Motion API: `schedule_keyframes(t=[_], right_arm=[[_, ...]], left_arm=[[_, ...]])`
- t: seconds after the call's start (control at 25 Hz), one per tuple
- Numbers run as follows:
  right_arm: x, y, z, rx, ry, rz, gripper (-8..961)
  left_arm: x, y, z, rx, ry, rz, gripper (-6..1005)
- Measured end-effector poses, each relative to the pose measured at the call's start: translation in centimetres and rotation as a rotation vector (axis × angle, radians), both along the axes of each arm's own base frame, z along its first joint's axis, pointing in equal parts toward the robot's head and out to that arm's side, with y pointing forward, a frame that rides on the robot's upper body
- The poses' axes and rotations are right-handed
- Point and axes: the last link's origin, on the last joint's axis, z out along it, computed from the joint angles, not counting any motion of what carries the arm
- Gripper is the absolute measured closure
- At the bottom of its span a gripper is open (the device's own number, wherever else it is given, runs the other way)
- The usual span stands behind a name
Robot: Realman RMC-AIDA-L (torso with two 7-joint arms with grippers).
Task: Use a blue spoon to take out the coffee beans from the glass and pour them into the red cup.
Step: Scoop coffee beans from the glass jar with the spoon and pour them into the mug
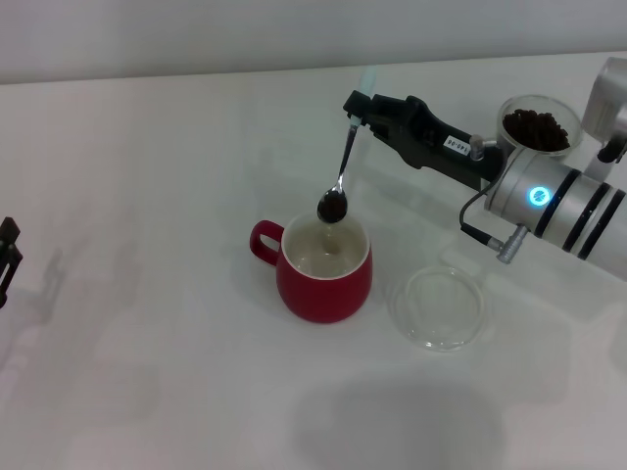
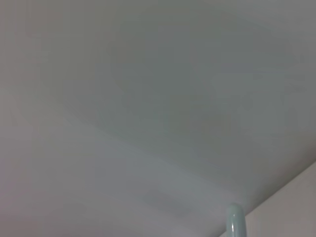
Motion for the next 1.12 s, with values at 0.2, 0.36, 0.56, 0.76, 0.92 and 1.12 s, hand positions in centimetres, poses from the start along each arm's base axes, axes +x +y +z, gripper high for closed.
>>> schedule_keyframes(t=[0.2, 0.36, 0.56, 0.76, 0.92, 1.12], right_arm=[[-0.16, -0.1, 0.24, 0.03, -0.028, 0.047, 817], [-0.18, -0.09, 0.32, 0.041, -0.061, 0.079, 816], [-0.43, -0.07, 0.19, 0.05, -0.103, 0.123, 816], [-0.5, 0.05, 0.22, 0.07, -0.142, 0.154, 816], [-0.54, 0.21, 0.36, 0.089, -0.18, 0.186, 817], [-0.52, 0.2, 0.33, 0.126, -0.239, 0.232, 816]], left_arm=[[0.02, 0.09, 0.05, 0.0, 0.001, -0.001, 406], [0.01, 0.18, 0.14, 0.004, 0.002, -0.001, 407], [0.04, 0.23, 0.15, 0.004, 0.002, -0.002, 407], [0.03, 0.31, 0.24, 0.006, 0.003, -0.003, 406], [0.06, 0.36, 0.25, 0.007, 0.003, -0.004, 406], [0.02, 0.37, 0.31, 0.009, 0.004, -0.002, 407]])
